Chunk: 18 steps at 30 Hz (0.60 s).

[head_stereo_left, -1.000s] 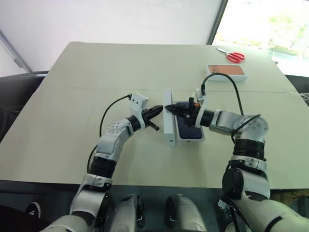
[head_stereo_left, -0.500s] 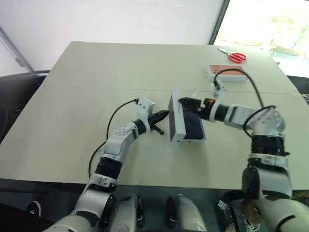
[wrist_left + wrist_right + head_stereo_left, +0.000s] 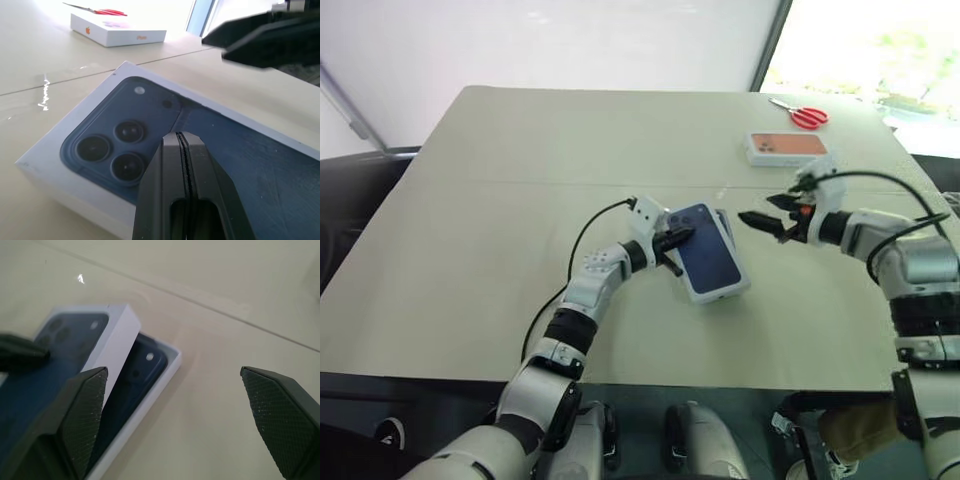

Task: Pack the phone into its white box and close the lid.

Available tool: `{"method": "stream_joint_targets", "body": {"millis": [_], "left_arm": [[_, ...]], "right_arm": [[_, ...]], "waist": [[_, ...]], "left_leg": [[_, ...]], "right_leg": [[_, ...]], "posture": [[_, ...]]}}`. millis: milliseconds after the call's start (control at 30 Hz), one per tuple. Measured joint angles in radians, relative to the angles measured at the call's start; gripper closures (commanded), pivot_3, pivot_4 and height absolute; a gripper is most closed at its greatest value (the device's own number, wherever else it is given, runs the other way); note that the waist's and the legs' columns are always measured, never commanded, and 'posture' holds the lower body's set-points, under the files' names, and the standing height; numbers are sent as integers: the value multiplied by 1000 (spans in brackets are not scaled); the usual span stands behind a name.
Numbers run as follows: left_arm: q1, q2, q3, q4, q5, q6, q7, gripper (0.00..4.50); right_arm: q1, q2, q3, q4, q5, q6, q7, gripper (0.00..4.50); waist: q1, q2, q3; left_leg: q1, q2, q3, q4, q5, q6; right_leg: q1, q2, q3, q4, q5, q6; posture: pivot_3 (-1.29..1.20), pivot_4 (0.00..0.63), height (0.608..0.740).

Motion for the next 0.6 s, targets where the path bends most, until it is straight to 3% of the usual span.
{"method": "stream_joint_targets", "body": {"millis": [200, 500, 600], "left_arm": [[3, 65, 8, -43, -1, 33, -18, 4500], [153, 257, -29, -324, -40, 259, -192, 4500], [167, 259, -44, -347, -48, 314, -208, 4500]], "right_arm": [[10, 8, 19, 3, -79, -107, 15, 4467], [83, 11, 34, -32, -141, -199, 96, 4467], [113, 12, 50, -66, -150, -201, 126, 4467]], "waist": [[1, 0, 0], [2, 0, 0], [4, 0, 0]], "left_leg": [[0, 0, 0, 0, 1, -1], [0, 0, 0, 0, 4, -7], [0, 0, 0, 1, 4, -7]], "right_leg": [[0, 0, 0, 0, 0, 0], [0, -1, 0, 0, 0, 0], [0, -1, 0, 0, 0, 0]], "posture": [[0, 150, 740], [0, 150, 740], [0, 150, 740]]}}
